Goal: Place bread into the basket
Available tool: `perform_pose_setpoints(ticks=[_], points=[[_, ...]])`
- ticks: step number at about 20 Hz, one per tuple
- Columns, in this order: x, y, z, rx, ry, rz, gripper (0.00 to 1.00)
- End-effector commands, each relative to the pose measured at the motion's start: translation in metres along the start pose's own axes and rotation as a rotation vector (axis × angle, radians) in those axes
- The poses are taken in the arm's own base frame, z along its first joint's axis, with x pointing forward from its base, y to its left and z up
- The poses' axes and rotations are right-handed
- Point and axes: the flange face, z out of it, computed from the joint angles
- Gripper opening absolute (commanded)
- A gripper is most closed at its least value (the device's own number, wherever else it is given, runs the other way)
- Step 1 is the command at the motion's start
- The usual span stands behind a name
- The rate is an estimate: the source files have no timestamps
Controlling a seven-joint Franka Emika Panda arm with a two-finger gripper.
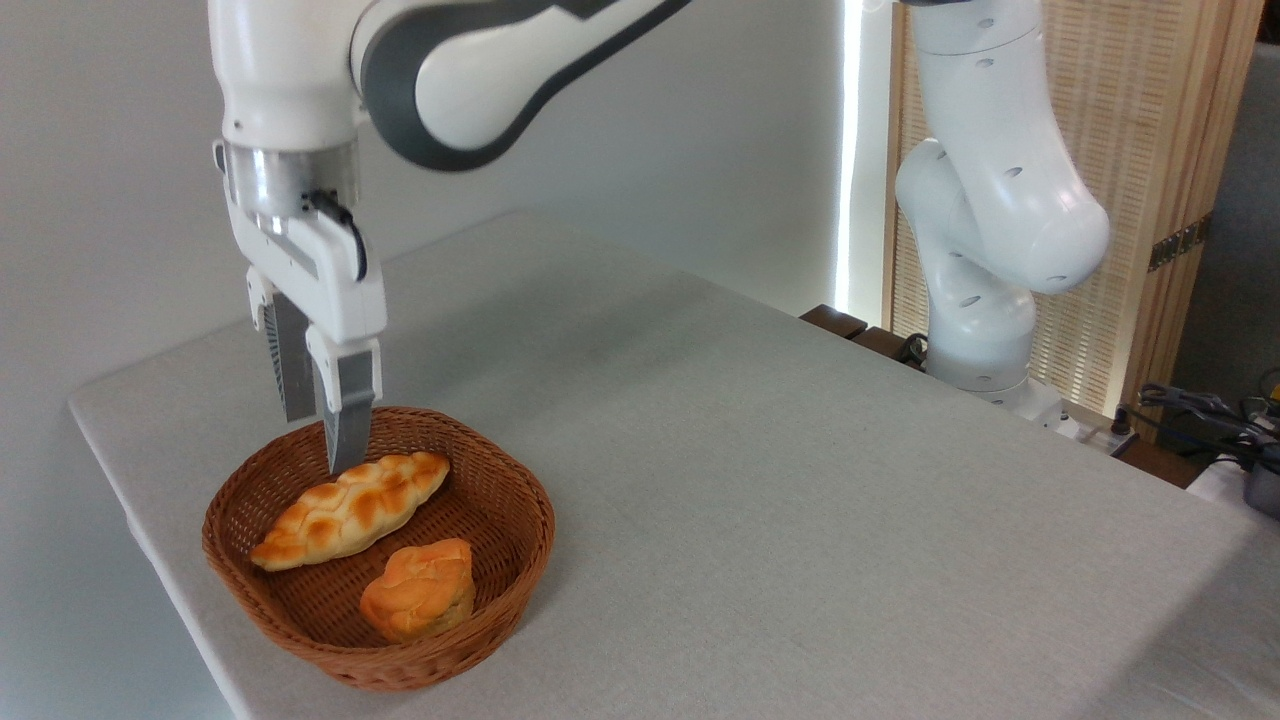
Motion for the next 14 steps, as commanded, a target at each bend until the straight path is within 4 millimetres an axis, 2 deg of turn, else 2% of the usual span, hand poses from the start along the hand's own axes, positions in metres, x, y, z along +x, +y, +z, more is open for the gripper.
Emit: perform_pose_setpoints(ticks=[1,3,7,9,10,14], points=[[-0.022,-0.01,-0.032,-0.009,-0.053,-0.025,1.0],[-0.057,-0.037,-0.055,-0.045,-0.098,-0.076,1.0],[-0.104,-0.055,-0.094,-0.101,-0.136,0.018,1.0],[-0.113,-0.054,-0.1,-0.122,-0.158,0.04,1.0],[-0.119,-0.06,-0.103,-0.119,-0.158,0.027,1.0],[-0.121,-0.059,-0.106,-0.111,-0.155,0.025,1.0]])
